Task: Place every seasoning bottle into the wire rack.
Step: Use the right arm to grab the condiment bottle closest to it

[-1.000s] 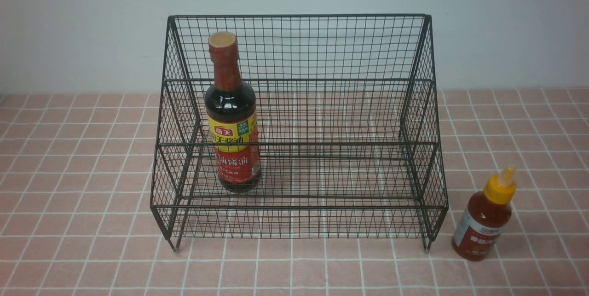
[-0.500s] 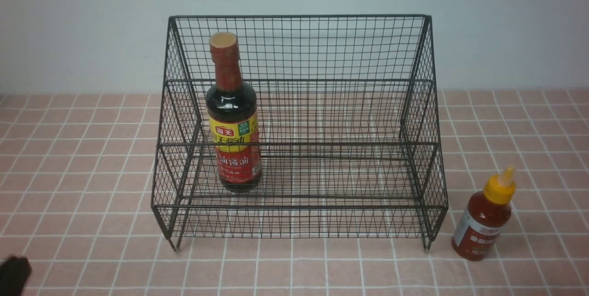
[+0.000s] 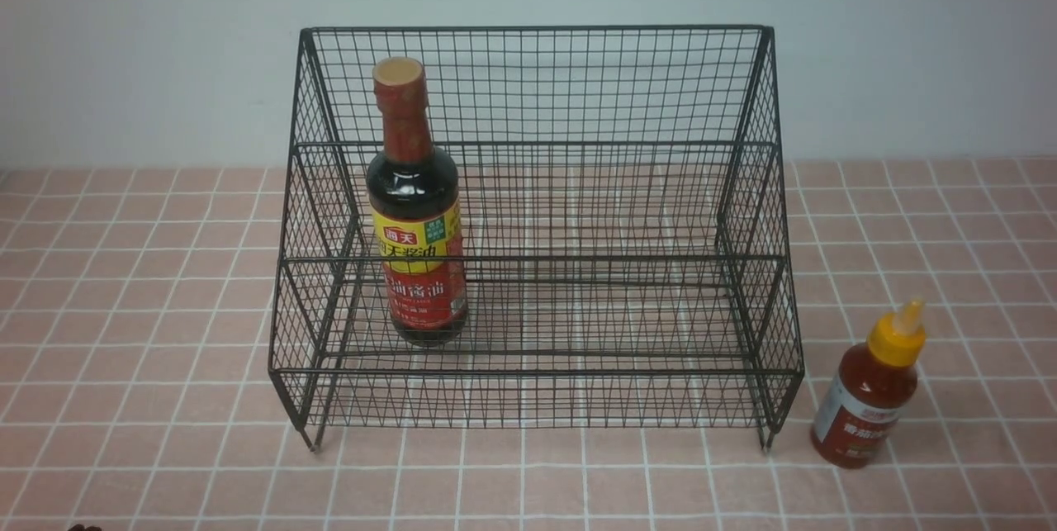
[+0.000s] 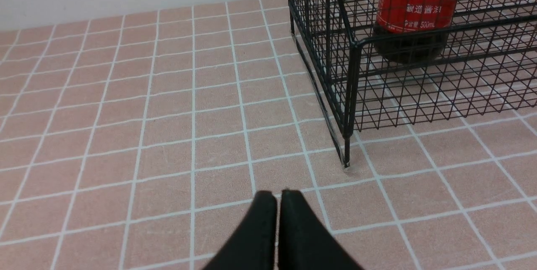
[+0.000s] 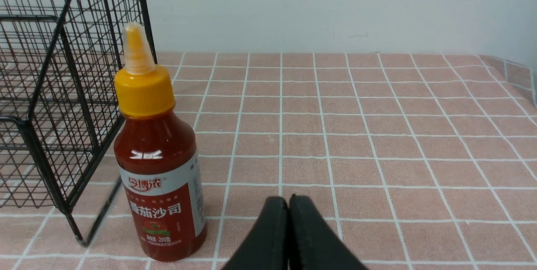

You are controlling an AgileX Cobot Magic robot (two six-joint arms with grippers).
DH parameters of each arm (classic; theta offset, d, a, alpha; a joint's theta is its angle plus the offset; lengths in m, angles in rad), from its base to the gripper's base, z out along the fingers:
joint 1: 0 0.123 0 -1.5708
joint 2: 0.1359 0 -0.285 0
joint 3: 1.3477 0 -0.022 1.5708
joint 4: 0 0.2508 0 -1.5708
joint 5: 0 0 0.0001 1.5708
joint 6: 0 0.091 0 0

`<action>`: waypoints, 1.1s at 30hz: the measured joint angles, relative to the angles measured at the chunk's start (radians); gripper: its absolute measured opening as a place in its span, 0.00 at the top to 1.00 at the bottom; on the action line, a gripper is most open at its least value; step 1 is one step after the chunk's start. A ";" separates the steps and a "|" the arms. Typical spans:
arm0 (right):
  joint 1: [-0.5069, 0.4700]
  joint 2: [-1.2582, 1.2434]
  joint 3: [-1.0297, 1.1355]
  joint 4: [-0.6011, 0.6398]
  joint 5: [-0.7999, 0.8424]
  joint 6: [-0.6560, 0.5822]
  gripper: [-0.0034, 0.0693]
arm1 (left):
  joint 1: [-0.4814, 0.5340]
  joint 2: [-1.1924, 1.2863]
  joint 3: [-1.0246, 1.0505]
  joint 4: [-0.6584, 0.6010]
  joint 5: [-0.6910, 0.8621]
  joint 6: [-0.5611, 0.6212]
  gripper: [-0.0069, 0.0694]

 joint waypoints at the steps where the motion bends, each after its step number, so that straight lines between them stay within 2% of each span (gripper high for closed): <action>1: 0.000 0.000 0.000 0.000 0.000 0.000 0.97 | 0.000 0.000 0.000 0.000 0.000 0.000 0.92; 26: 0.000 0.000 0.000 0.000 0.000 0.000 0.97 | 0.000 0.000 0.000 0.000 0.001 0.000 0.92; 31: 0.000 0.000 0.008 0.038 -0.115 0.026 0.97 | 0.000 0.000 0.000 0.000 0.002 0.000 0.92; 33: 0.000 0.000 0.008 0.073 -0.259 0.079 0.97 | 0.000 0.000 0.000 0.000 0.003 0.000 0.92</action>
